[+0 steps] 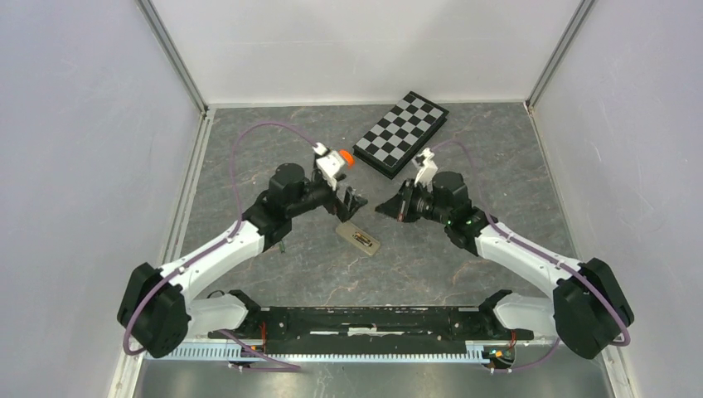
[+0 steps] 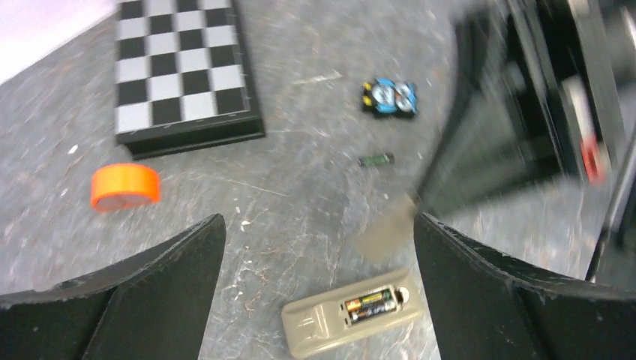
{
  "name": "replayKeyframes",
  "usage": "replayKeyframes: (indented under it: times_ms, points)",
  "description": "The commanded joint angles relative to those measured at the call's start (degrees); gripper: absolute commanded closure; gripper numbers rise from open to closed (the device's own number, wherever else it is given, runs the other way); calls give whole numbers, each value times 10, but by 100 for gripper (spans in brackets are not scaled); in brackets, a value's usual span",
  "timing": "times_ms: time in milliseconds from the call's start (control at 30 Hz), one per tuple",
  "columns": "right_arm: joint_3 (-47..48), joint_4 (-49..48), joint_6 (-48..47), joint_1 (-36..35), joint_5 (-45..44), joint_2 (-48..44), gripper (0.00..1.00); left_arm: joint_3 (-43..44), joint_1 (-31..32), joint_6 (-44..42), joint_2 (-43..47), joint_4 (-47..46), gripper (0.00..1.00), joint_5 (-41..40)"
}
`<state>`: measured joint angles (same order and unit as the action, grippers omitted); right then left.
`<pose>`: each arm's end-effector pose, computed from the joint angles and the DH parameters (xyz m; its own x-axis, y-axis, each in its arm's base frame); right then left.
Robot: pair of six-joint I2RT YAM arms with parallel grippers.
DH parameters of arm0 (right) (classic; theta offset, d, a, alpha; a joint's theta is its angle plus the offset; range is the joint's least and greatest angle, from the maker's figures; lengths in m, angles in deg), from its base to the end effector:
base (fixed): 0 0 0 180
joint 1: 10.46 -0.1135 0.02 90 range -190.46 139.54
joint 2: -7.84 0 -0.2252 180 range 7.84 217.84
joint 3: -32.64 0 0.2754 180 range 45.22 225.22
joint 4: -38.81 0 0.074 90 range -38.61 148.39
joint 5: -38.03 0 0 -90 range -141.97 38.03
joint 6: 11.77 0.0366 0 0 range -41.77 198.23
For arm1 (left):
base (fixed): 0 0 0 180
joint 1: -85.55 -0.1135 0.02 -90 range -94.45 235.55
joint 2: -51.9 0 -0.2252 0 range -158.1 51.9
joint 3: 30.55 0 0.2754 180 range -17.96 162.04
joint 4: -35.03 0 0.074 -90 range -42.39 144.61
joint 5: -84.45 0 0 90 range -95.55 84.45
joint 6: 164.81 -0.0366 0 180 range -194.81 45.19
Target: Load the batteries into the remote control
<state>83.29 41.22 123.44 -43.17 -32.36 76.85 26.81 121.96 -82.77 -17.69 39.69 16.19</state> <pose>0.2476 0.1736 0.1985 -0.7589 0.3072 -0.5743 -0.3329 0.5749 0.7474 0.2446 -0.1973 0.2348 -0.1157 0.2452 -0.9625 0.8609 0.5081 0.0259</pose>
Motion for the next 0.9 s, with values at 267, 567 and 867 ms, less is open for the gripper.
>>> replayKeyframes:
  times_ms: [267, 567, 867]
  points:
    - [-34, 18, -130, -107, 45, 60, 100, -73, -67, 427, 9, -66, 0, -209]
    - [-23, 52, -152, -109, 33, 126, 100, -120, -77, 481, -53, -78, 17, -155]
    - [-8, 100, -149, -102, -63, 123, 100, -141, -78, 490, -85, -83, 22, -174]
